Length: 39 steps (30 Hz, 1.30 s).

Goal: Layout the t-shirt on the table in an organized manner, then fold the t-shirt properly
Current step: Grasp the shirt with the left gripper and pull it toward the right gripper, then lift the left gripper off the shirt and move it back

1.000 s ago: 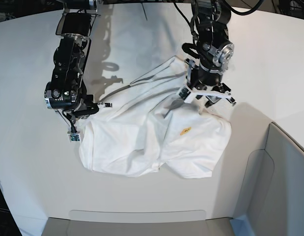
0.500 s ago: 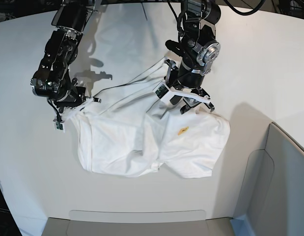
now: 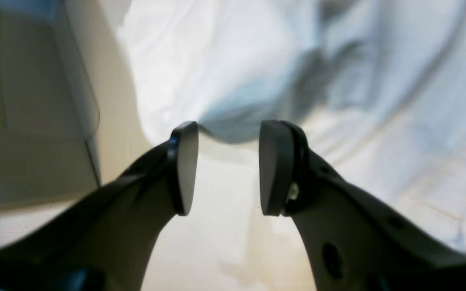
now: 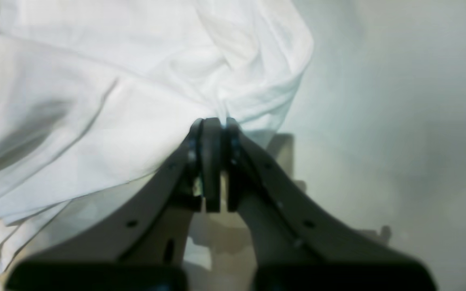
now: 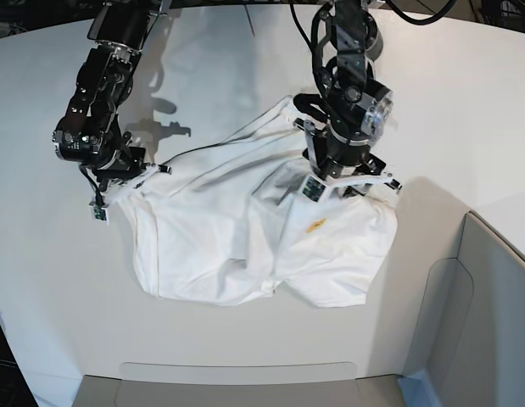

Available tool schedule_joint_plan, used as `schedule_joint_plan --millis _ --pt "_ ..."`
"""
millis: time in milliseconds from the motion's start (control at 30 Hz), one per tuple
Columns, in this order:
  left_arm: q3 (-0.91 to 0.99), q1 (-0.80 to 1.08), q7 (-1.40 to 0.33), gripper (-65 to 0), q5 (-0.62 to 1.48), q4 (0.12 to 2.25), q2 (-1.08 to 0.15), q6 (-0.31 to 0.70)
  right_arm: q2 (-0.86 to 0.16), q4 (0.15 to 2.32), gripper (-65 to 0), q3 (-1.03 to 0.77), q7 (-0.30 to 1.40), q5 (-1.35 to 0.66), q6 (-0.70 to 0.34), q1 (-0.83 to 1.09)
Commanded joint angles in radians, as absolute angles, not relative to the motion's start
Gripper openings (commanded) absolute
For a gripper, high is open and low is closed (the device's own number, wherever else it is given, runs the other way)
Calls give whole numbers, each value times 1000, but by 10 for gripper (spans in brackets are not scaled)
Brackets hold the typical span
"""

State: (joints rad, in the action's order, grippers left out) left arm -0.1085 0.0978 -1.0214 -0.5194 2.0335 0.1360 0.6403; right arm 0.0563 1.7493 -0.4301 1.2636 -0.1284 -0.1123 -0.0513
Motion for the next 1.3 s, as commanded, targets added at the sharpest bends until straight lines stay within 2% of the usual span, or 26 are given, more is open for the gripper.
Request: schedule_joint_plan --millis 0,167,233,333,733,1033,1267 --pt "-73 61 -1055 -418 -469 2054 143 636 53 1767 -650 -430 1248 -136 -113 -70" --pt "214 -113 -1363 -457 -117 2054 143 654 44 1767 -650 -430 1248 -136 -113 -68" --pt "354 -176 -1396 -457 7 2051 143 698 41 1765 -650 -430 1248 -136 -113 -68" --pt "490 -200 -1396 -457 163 2045 143 698 39 1765 -650 -430 1248 -136 -113 -68" --pt "498 81 -1396 -456 545 1920 143 698 39 1764 -650 -424 1242 -136 -113 -68" --pt "498 85 -1396 -456 611 1658 143 698 39 1764 -650 -424 1242 -136 -113 -54" --pt "498 61 -1396 -456 754 1621 143 698 38 1767 -650 -424 1242 -136 -113 -42"
